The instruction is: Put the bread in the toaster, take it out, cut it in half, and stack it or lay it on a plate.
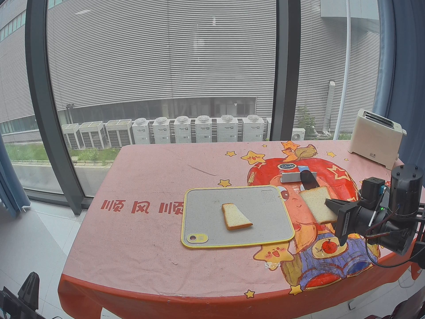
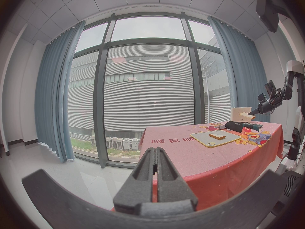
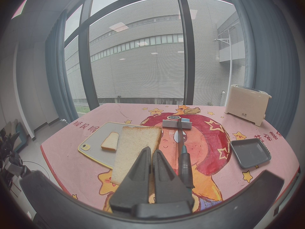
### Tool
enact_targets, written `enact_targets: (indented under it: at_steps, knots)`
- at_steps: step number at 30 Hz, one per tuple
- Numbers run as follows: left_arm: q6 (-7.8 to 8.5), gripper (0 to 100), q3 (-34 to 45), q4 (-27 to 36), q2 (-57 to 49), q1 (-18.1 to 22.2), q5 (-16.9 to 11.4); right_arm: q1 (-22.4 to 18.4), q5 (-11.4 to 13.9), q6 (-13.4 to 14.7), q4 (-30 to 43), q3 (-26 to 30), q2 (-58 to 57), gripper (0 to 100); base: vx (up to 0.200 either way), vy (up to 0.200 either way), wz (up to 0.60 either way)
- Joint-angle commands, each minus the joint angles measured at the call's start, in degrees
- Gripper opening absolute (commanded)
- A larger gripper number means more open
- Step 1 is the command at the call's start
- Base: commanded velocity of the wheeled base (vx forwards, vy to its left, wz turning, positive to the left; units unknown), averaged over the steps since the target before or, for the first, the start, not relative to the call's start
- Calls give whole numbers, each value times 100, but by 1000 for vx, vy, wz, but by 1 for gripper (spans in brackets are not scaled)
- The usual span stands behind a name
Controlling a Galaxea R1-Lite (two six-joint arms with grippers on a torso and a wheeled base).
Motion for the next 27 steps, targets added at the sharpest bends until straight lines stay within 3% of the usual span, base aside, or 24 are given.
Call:
enact_targets:
  at_steps: [1, 3, 27]
  knots:
    - [8, 0, 101, 0, -93, 0, 1, 3, 1, 4, -3, 27, 19, 0, 0, 0, 0]
    - [-1, 0, 101, 0, -93, 0, 10, 38, 1, 4, -3, 36, 19, 0, 0, 0, 0]
    - [-10, 0, 101, 0, -93, 0, 19, 74, -43, 4, -3, 53, 71, 0, 0, -200, 0]
